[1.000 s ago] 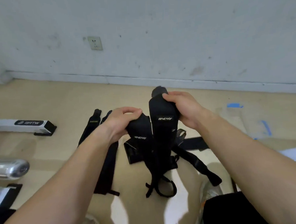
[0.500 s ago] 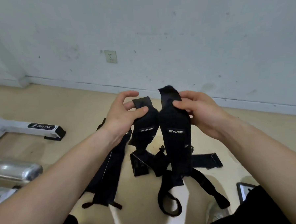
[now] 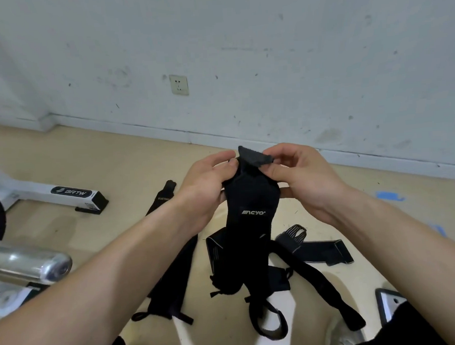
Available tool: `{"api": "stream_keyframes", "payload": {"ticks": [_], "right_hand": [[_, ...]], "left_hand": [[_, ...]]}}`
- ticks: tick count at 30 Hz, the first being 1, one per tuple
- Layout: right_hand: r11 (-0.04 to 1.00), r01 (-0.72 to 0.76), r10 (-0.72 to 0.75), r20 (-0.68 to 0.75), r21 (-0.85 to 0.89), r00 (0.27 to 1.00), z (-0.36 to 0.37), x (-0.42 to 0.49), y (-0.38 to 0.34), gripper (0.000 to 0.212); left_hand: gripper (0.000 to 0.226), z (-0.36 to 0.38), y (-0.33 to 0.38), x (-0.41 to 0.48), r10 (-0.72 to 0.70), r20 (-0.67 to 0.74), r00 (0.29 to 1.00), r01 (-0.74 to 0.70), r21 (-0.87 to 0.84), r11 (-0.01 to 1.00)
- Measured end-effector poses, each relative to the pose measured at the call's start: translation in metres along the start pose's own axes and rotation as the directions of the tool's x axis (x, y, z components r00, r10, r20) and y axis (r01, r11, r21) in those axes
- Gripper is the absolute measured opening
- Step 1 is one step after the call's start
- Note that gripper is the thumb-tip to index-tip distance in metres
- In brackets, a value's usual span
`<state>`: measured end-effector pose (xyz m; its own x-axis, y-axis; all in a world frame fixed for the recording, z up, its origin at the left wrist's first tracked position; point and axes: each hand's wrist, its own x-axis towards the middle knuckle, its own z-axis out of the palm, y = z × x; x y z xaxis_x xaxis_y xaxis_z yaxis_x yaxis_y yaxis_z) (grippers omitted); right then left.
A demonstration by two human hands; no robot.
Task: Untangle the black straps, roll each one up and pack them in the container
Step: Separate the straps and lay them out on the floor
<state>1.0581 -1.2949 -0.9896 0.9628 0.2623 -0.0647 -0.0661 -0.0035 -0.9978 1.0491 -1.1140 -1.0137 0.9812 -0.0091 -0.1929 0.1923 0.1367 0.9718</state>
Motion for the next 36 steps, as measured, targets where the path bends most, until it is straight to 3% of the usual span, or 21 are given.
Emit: {"api": "stream_keyframes", "payload": {"ticks": [3,15,22,26,29,34,36], "right_hand": [[1.0,-0.008,0.007,-0.03,-0.014,1.0,0.0,0.0,0.001,0.012],[0.999,-0.043,0.039,-0.134,-0.024,0.99,0.001,-0.003,0.007,0.01],[0.991,-0.071,0.045,-0.206,-0.117,0.978,0.004,-0.002,0.013,0.013],[0.962,-0.23,0.209,-0.145,-0.149,0.967,0.002,-0.001,0.014,0.025],[0.947,-0.233,0.226,-0.053,-0.22,0.973,0.001,0.0,0.016,0.041],[0.993,-0.079,0.069,-0.116,-0.092,0.991,0.0,0.001,0.015,0.006],[0.995,-0.039,0.028,-0.122,-0.087,0.992,-0.004,0.003,0.016,0.005]], "left_hand": [[0.03,0.002,0.0,-0.003,0.014,0.025,1.0,-0.016,0.055,0.998],[0.03,0.013,0.001,-0.01,0.003,0.062,0.998,-0.004,0.016,1.0],[0.049,0.017,-0.005,-0.014,0.02,0.077,0.997,-0.024,0.055,0.998],[0.046,0.017,-0.011,-0.014,0.061,0.038,0.997,-0.064,0.085,0.994],[0.048,0.017,-0.012,-0.016,0.069,0.073,0.995,-0.075,0.093,0.993],[0.055,0.02,-0.015,-0.02,0.061,0.13,0.99,-0.078,0.131,0.988],[0.056,0.021,-0.017,-0.02,0.055,0.138,0.989,-0.073,0.131,0.989]]}}
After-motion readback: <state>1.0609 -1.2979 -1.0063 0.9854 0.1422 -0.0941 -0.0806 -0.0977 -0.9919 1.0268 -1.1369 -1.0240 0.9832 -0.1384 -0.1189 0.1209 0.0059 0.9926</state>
